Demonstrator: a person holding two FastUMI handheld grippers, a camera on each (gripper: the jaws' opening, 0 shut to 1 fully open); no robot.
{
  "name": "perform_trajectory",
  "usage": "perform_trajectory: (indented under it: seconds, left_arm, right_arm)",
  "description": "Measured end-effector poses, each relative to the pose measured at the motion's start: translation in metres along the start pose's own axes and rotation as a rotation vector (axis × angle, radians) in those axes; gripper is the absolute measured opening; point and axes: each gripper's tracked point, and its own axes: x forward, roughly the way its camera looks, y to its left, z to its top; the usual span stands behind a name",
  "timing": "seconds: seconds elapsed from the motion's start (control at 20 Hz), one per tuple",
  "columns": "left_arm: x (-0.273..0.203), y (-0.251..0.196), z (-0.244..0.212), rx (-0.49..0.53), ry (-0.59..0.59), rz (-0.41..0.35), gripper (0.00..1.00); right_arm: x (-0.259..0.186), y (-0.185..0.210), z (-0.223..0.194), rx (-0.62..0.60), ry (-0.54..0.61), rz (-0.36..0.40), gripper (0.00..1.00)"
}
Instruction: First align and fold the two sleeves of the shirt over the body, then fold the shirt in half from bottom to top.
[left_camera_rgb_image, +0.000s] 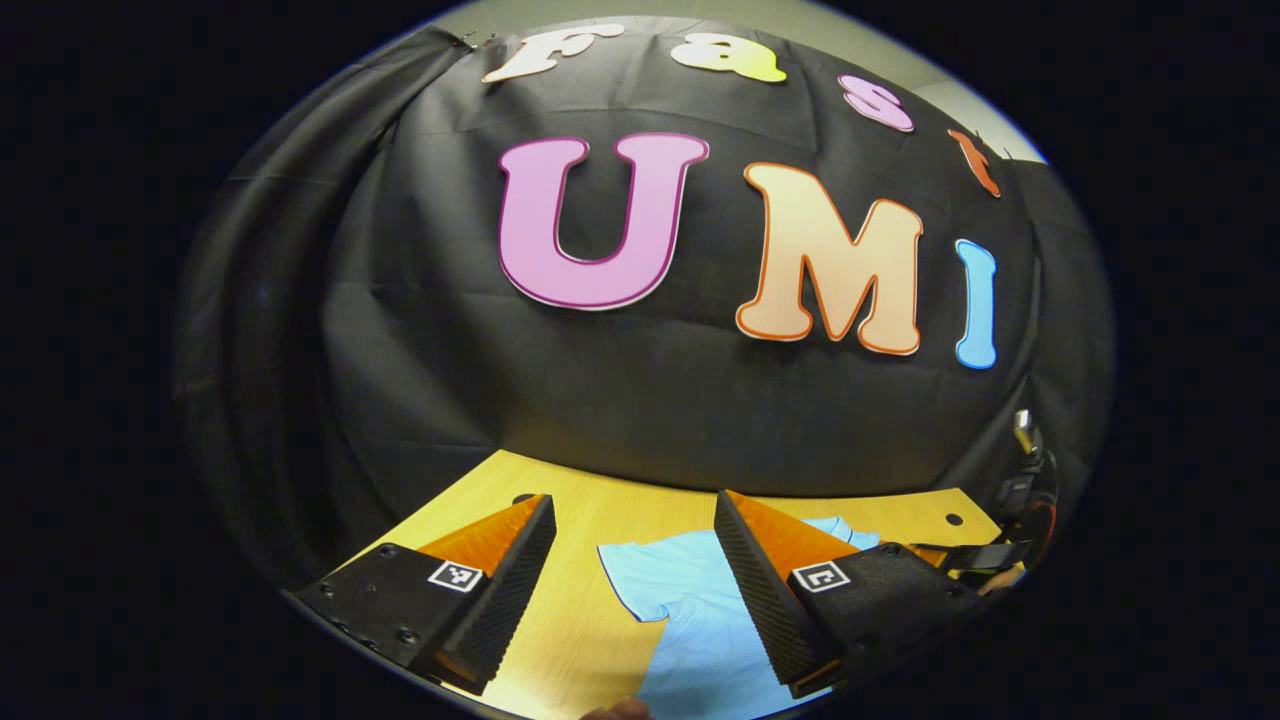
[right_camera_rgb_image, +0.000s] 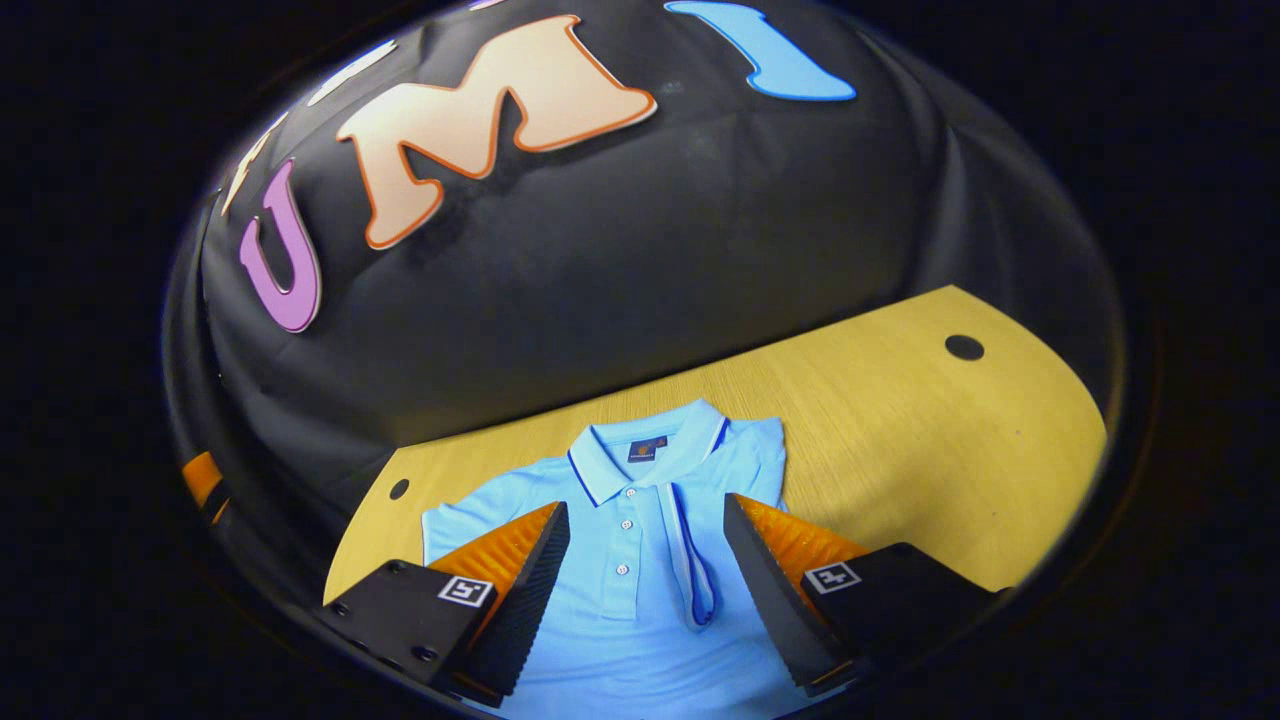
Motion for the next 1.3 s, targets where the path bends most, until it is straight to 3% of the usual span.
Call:
perform_trajectory:
  seconds: [0.3,0.7,1.05,1.3]
  left_arm:
    - [0.054,-0.006,-0.057,-0.032,0.116,-0.006,0.96]
    - [0.119,0.003,-0.133,0.004,0.239,0.017,0.95]
    - [0.159,0.024,-0.178,-0.009,0.332,0.089,0.95]
    - [0.162,0.025,-0.205,-0.001,0.405,0.123,0.95]
  right_arm:
    - [-0.049,-0.037,-0.005,-0.079,-0.014,-0.042,0.98]
    - [-0.084,-0.096,-0.043,-0.059,0.037,-0.158,0.98]
    - [-0.101,-0.098,-0.037,-0.048,0.017,-0.169,0.98]
    - [-0.106,-0.099,-0.032,-0.048,0.003,-0.166,0.97]
